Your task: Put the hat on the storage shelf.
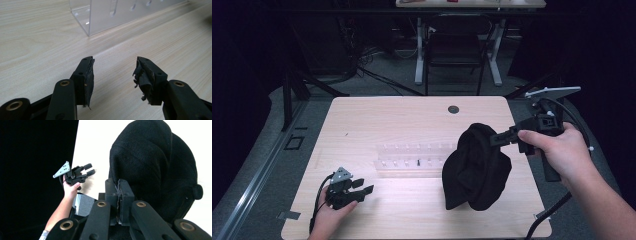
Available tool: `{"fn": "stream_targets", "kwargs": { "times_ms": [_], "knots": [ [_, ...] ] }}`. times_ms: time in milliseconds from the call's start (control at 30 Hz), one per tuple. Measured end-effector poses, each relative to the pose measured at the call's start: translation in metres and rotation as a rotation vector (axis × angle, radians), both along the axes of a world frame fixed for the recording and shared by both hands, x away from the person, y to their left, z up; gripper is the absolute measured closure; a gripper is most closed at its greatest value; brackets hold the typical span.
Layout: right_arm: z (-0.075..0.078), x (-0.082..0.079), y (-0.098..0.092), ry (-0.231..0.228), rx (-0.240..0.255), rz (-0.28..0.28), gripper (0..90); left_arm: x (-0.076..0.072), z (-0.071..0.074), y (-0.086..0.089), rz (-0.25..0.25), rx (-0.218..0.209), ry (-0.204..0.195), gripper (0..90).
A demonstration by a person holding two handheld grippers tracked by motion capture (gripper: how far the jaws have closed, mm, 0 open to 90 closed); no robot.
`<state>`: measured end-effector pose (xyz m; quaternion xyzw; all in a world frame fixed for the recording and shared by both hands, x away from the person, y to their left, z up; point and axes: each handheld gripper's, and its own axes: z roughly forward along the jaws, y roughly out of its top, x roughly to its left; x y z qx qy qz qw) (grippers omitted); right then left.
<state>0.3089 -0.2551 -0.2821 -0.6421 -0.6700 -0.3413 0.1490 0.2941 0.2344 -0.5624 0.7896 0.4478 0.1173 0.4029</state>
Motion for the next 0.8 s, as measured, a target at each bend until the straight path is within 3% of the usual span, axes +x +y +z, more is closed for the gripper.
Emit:
{"fn": "stream_targets", "kwargs": {
  "times_ms": [267, 300, 333, 800],
  "knots": [
    [0.009, 0.004, 0.003, -0.019, 0.008, 0.003, 88.3, 0.0, 0.0, 0.001, 0.004, -0.002, 0.001, 49.0],
    [0.011, 0.004, 0.002, -0.016, -0.015, 0.015, 88.3, 0.0, 0.0, 0.001, 0.002, -0.001, 0.001, 49.0],
    [0.011, 0.005, 0.003, -0.022, 0.011, 0.004, 88.3, 0.0, 0.0, 0.001, 0.0, -0.001, 0.0, 49.0],
    [0.025, 0.019, 0.009, -0.061, 0.039, -0.011, 88.4, 0.0, 0.001, 0.001, 0.001, -0.002, 0.001, 49.0]
  ]
}}
